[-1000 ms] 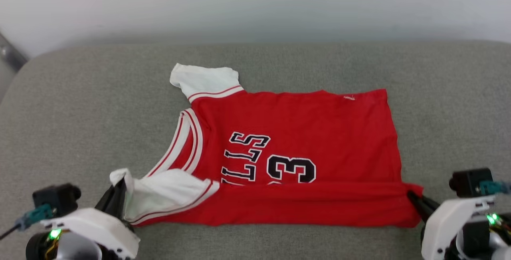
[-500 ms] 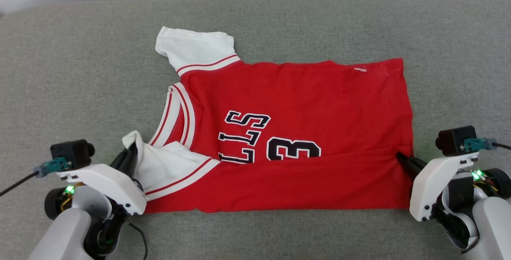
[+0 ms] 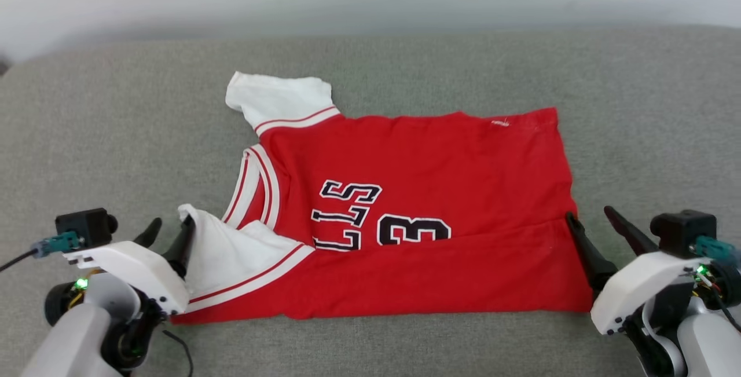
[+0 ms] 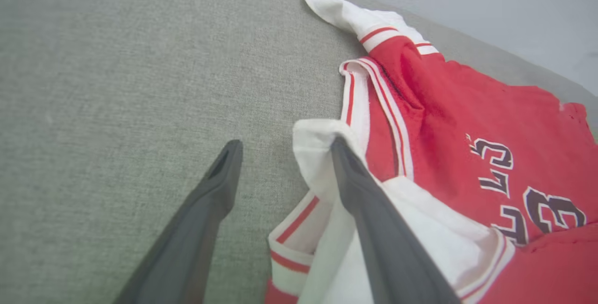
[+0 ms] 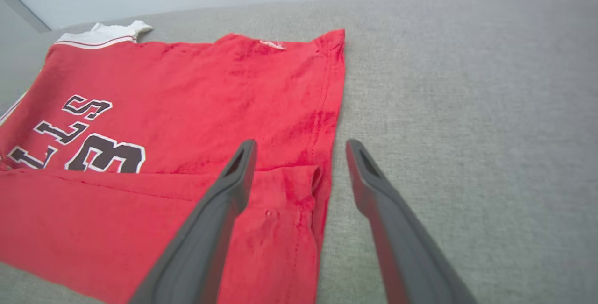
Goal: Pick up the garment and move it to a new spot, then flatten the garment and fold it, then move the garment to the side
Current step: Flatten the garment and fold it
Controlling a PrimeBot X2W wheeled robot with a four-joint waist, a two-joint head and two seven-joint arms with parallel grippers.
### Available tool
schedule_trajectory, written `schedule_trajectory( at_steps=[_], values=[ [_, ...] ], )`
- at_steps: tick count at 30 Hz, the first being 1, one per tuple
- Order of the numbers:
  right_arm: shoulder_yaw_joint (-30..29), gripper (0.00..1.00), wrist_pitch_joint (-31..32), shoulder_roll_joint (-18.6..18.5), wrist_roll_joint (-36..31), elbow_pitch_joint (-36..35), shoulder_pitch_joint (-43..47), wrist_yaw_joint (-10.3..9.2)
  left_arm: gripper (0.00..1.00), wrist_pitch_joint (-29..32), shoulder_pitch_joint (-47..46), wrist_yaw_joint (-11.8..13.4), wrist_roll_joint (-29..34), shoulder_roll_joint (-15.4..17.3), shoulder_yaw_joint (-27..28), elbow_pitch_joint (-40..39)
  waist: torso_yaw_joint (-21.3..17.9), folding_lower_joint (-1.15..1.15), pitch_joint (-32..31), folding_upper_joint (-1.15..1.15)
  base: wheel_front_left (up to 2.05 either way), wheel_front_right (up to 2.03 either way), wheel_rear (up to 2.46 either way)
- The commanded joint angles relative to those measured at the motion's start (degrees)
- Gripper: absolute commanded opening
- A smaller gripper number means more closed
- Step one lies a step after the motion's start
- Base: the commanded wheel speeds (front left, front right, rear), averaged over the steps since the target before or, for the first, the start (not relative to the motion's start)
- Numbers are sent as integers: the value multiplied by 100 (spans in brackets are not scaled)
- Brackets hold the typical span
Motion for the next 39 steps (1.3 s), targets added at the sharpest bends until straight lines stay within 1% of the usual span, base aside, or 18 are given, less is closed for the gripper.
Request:
schedule_trajectory(
  at_steps=[1,5,8,11,17,21,23,27,30,33,34,35,36,39],
  values=[
    [-61,100,-153,37,-94,-102,126,-4,100,37,69,16,-4,90,37,-37,-78,-1,-220,0,0,0,0],
    [-397,100,-643,210,-360,-506,442,-4,100,373,191,37,-107,401,86,-341,-175,-1,-490,0,0,0,0],
    [-604,100,-791,387,-627,-867,682,-4,100,775,285,54,-205,689,112,-657,-232,-1,-631,0,0,0,0],
    [-725,100,-761,580,-843,-1247,923,-4,100,1319,369,48,-275,1011,36,-1000,-287,-1,-715,0,0,0,0],
    [-779,100,-599,763,-1103,-1934,1256,-4,100,2573,624,130,-489,1576,-207,-1679,-438,-1,-683,0,0,0,0],
    [-827,100,-490,886,-1183,-2237,1389,-4,100,3252,904,291,-773,1800,-290,-1967,-547,-1,-521,0,0,0,0],
    [-816,100,-479,929,-1189,-2324,1405,-4,100,3483,1046,402,-916,1864,-298,-2036,-591,-1,-408,0,0,0,0],
    [-776,100,-452,1006,-1203,-2388,1349,-4,100,3602,1204,549,-1062,1837,-266,-1924,-664,-1,-182,0,0,0,0],
    [-773,100,-442,1032,-1162,-2353,1258,-4,100,3525,1198,492,-1139,1683,-280,-1716,-688,-1,-40,0,0,0,0],
    [-798,100,-401,1040,-1133,-2288,1201,-4,100,3574,1207,330,-1305,1376,-402,-1513,-691,-1,40,0,0,0,0],
    [-821,100,-371,1035,-1098,-2261,1201,-4,81,3578,1210,273,-1361,1285,-438,-1476,-685,-1,49,0,0,0,0],
    [-841,100,-330,1004,-1073,-2251,1197,-4,35,3557,1203,217,-1399,1199,-464,-1448,-675,-1,52,0,0,0,0],
    [-865,100,-268,959,-1027,-2233,1193,-4,0,3515,1200,172,-1405,1136,-479,-1426,-660,-1,37,0,0,0,0],
    [-943,100,-26,793,-821,-2198,1197,-4,0,3487,1219,62,-1405,1073,-546,-1348,-595,-1,-25,0,0,0,0]
  ],
)
